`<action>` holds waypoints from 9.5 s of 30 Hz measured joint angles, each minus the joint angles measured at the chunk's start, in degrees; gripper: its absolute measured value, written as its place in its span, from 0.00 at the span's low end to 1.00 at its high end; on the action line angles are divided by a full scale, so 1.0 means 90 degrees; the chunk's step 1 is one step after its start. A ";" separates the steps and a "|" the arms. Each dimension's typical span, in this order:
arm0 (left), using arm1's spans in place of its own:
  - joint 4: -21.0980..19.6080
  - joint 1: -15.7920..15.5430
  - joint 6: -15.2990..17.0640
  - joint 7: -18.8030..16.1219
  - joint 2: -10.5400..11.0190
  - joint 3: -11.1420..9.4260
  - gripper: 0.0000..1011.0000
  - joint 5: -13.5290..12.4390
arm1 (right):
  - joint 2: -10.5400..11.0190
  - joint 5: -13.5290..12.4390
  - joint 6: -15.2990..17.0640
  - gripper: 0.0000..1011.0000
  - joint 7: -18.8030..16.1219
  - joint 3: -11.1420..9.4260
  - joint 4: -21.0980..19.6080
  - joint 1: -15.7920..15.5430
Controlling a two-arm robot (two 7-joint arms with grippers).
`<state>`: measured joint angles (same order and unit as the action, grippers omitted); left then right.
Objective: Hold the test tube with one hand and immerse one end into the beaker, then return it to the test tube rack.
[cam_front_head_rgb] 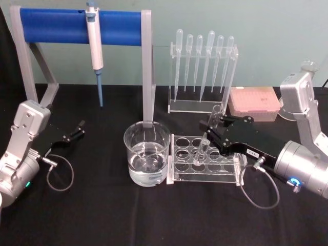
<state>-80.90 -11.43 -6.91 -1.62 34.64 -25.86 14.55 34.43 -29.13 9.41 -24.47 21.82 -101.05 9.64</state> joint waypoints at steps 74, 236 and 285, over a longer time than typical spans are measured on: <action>0.0000 0.0000 0.0000 0.0000 0.0000 0.0000 0.99 0.0000 | 0.0352 -0.0315 0.0964 0.22 0.0142 -0.0128 -0.0663 0.0782; 0.0000 0.0000 0.0000 0.0000 0.0000 0.0000 0.99 0.0000 | 0.0365 -0.0367 0.0996 0.22 0.0176 -0.0141 -0.0655 0.0839; 0.0000 0.0000 0.0000 0.0000 0.0000 0.0000 0.99 0.0000 | 0.0365 -0.0367 0.0996 0.22 0.0176 -0.0141 -0.0655 0.0839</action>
<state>-80.90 -11.43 -6.90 -1.62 34.64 -25.86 14.55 37.71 -32.44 18.37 -22.88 20.56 -106.95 17.19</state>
